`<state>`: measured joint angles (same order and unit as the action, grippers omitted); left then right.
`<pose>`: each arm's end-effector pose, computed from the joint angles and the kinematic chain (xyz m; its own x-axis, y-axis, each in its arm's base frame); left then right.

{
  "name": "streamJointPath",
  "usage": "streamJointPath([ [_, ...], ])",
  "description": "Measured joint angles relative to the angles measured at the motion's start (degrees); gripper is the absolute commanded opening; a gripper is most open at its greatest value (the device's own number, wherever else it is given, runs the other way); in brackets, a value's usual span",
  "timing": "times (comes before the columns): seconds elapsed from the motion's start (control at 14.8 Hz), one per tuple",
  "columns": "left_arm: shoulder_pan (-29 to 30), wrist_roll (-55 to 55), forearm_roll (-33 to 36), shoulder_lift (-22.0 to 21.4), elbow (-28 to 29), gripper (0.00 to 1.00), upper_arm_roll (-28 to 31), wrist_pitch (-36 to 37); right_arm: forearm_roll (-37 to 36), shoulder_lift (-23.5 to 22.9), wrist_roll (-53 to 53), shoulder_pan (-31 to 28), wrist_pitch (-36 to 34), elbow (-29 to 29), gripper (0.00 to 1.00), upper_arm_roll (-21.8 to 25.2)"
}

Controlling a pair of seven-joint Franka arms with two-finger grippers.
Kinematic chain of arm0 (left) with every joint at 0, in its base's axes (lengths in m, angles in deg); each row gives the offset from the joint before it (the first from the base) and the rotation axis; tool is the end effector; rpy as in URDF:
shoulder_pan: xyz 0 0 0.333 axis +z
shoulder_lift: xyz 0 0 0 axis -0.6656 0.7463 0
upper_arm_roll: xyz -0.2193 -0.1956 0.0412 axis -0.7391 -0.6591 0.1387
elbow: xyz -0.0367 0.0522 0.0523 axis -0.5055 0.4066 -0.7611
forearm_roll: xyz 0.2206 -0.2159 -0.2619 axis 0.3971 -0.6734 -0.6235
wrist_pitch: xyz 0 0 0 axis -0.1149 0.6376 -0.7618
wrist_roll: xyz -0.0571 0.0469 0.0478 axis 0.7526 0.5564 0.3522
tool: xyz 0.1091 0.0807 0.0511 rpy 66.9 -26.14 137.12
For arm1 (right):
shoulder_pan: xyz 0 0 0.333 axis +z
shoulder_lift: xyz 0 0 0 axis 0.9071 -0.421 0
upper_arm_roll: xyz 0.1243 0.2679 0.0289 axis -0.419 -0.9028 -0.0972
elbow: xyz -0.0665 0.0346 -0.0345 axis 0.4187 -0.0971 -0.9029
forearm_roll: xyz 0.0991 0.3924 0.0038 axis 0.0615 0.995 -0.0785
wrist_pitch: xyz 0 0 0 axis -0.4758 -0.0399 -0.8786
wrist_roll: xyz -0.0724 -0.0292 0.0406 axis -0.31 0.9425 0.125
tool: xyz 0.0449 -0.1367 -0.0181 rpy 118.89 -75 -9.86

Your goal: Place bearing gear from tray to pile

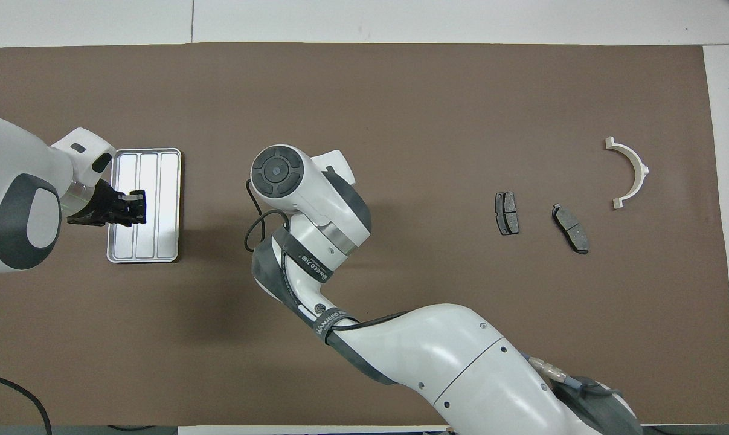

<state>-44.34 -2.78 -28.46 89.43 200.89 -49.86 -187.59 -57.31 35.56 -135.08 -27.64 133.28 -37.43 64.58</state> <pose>0.5687 -0.0261 0.3221 0.9795 0.1550 -0.1290 0.1575 -0.9875 0.0095 0.6073 0.4625 0.2622 0.9369 -0.3473 0.0394 -0.3490 -0.9358 0.0493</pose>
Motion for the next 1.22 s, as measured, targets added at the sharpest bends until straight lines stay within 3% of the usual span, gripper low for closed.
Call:
streamJointPath([
  [0.2,-2.1,-5.6,0.0,0.0,-1.3,0.02,-0.2,-0.1,0.0,8.1,16.9,-8.8,-11.4,2.0,0.00,-0.8],
  [0.34,-7.1,-13.6,-0.2,0.1,-3.2,0.02,-0.3,-0.1,0.0,14.2,31.5,-15.2,-18.2,2.0,0.00,-1.1],
  [0.54,-17.9,-29.9,-0.3,3.2,-9.2,0.02,-0.7,-0.2,0.0,17.4,49.7,-24.6,-19.3,0.2,0.00,-1.1],
  [0.75,-26.0,-40.8,-0.4,11.3,-16.7,0.02,-0.8,-1.3,0.0,17.4,57.1,-31.4,-9.9,-8.5,0.00,-1.1],
  [0.95,-29.1,-46.2,-0.5,18.3,-18.5,0.03,-0.8,-9.8,0.0,17.6,59.0,-34.5,4.8,-20.7,0.00,-1.1],
  [1.15,-29.2,-46.6,-0.6,20.7,-17.9,0.05,-0.3,-13.9,-1.2,17.0,59.1,-35.2,13.0,-27.0,0.00,-1.1],
  [1.22,-29.2,-46.6,-0.6,20.7,-17.4,0.11,-0.2,-14.5,-1.7,16.5,59.1,-35.4,14.9,-27.8,0.00,-1.1],
])
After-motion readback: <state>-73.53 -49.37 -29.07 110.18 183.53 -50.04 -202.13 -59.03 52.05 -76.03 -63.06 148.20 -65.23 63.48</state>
